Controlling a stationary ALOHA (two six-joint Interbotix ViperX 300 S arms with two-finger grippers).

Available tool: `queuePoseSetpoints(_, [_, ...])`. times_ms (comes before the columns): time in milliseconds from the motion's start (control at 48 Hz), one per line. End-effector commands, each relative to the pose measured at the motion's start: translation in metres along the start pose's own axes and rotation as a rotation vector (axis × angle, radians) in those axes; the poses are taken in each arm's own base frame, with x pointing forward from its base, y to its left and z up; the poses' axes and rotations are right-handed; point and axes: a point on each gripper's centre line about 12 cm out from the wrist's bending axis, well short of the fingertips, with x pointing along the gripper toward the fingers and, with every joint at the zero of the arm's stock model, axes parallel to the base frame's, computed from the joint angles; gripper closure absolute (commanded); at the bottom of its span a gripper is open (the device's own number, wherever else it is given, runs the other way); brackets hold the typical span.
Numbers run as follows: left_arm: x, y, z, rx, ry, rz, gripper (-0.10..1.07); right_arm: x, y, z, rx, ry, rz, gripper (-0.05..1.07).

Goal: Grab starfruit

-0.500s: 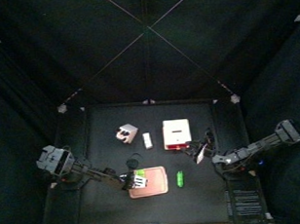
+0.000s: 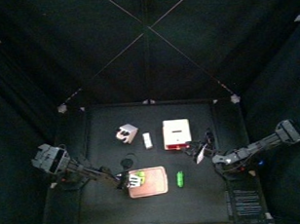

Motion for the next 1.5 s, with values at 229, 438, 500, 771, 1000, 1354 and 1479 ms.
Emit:
queuePoseSetpoints(229, [-0.013,-0.018,0.004,0.058,-0.037,-0.098,0.01,0.000,0.003,0.003,0.004,-0.008,0.005,0.15])
queuePoseSetpoints(438, [-0.001,-0.018,0.015,0.013,-0.052,-0.051,-0.06,0.000,0.003,0.003,0.005,-0.010,0.005,0.15])
queuePoseSetpoints(500, [0.003,-0.023,0.018,0.000,-0.061,-0.040,-0.06,0.000,0.003,0.003,0.003,-0.010,0.005,0.15])
queuePoseSetpoints(771, [0.018,-0.033,0.038,-0.024,-0.100,-0.011,-0.06,0.001,-0.001,0.004,0.004,-0.013,-0.006,0.15])
queuePoseSetpoints(1000, [0.026,-0.032,0.040,-0.031,-0.099,0.001,-0.06,0.001,-0.001,0.003,0.005,-0.012,-0.007,0.15])
queuePoseSetpoints(1354, [0.037,-0.033,0.034,-0.048,-0.070,0.004,-0.04,0.001,0.001,0.004,0.007,-0.010,-0.002,0.15])
queuePoseSetpoints(1479, [0.039,-0.032,0.034,-0.047,-0.069,0.007,0.05,0.001,0.000,0.003,0.007,-0.009,-0.004,0.15])
